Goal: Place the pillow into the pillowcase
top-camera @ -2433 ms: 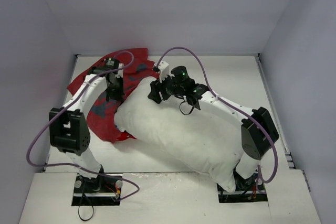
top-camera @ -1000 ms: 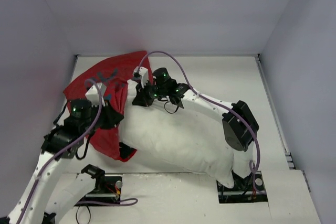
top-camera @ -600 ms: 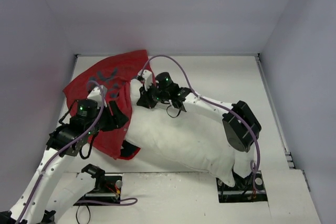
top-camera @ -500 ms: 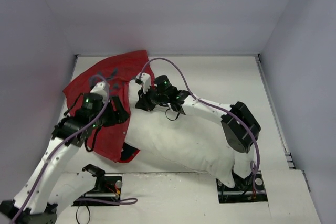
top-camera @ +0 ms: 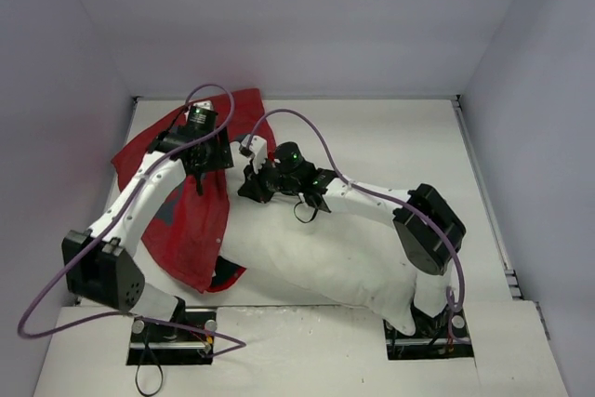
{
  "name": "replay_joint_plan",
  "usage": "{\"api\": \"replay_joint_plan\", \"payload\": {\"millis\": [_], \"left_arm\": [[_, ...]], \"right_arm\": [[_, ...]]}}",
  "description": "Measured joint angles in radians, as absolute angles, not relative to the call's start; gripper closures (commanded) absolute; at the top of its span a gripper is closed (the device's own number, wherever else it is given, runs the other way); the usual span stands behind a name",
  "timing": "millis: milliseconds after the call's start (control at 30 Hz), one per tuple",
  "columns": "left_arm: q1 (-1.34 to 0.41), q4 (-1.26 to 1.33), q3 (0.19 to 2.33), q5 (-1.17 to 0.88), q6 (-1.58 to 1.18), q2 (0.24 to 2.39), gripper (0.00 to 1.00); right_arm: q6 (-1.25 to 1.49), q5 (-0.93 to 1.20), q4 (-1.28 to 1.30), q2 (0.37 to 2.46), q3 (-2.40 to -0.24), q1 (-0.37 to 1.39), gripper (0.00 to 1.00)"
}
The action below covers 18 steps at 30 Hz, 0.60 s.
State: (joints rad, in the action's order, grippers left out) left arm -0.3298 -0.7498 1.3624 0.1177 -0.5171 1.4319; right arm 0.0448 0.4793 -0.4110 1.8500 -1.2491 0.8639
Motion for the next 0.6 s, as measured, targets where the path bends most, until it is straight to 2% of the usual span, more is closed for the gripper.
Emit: {"api": "replay_joint_plan", "payload": {"millis": [133,233,300,367,600], "left_arm": [[-0.303,-0.746,1.403,0.14,-0.508,1.541,0.4],[-0.298,-0.742,1.442,0.139,-0.505,1.61,0.47],[-0.298,-0.733,1.459,0.129,-0.505,1.639,0.69],[-0.298,-0.72,1.466,0.115,-0.506,1.654,1.0],[-0.298,-0.636,1.478,0.003,-0.427,1.642,1.0]], "right_arm": [[0.045,0.477,-0.424,1.834,-1.227,0.864,1.0],[0.049,0.477,-0.43,1.818,-1.208,0.864,1.0],[0.05,0.475,-0.43,1.809,-1.198,0.864,1.0],[0.052,0.475,-0.431,1.801,-1.189,0.864,1.0],[0.035,0.545,-0.428,1.782,-1.186,0.866,1.0]]}}
